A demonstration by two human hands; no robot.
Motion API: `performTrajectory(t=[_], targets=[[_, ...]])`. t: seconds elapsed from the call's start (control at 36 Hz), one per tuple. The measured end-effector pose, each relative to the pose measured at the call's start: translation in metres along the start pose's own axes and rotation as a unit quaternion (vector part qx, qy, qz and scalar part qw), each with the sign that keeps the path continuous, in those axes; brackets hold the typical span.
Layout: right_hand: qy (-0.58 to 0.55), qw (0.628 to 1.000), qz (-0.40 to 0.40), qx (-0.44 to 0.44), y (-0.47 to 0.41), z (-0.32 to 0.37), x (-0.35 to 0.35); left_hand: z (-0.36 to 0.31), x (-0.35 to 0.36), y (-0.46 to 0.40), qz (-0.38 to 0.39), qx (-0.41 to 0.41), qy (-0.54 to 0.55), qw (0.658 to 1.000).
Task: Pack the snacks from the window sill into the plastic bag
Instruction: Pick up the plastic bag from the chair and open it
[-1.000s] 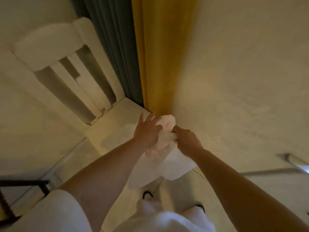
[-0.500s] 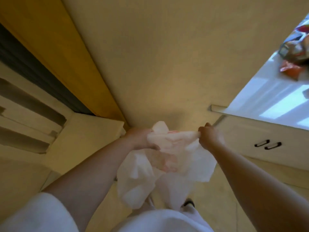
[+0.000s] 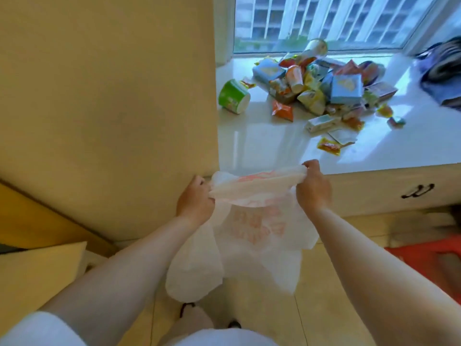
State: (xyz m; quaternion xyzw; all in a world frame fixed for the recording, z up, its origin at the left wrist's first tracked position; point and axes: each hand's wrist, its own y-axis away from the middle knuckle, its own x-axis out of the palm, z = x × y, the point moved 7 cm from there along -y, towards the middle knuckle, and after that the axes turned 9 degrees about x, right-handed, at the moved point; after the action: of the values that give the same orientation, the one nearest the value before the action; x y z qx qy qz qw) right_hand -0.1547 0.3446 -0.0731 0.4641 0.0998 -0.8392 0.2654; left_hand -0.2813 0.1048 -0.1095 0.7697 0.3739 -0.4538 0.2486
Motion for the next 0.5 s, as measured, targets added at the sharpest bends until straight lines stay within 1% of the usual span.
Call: performTrajectory(t=[0.06, 0.17, 0.25, 0.31, 0.39, 0.5], targets=[[0.005, 0.999, -0.035, -0.001, -0.015, -0.006, -0.021, -0.023, -0.006, -0.019, -0.032, 0.013, 0.018, 0.999], [0.009, 0.995, -0.098, 0.005, -0.044, -0.013, -0.057, -0.069, -0.028, -0.058, -0.084, 0.045, 0.005, 0.995], [0.014, 0.992, -0.129, -0.001, -0.069, -0.01, -0.08, -0.101, -0.055, -0.089, -0.152, 0.07, 0.023, 0.986], [0.024, 0.99, -0.14, -0.004, -0.089, -0.008, -0.093, -0.122, -0.069, -0.111, -0.185, 0.102, 0.024, 0.977], [0.047, 0.987, -0.156, -0.005, -0.12, -0.006, -0.107, -0.146, -0.074, -0.144, -0.184, 0.133, 0.01, 0.974], [0.051, 0.985, -0.163, 0.018, -0.164, -0.005, -0.108, -0.158, -0.063, -0.187, -0.164, 0.144, 0.004, 0.976]])
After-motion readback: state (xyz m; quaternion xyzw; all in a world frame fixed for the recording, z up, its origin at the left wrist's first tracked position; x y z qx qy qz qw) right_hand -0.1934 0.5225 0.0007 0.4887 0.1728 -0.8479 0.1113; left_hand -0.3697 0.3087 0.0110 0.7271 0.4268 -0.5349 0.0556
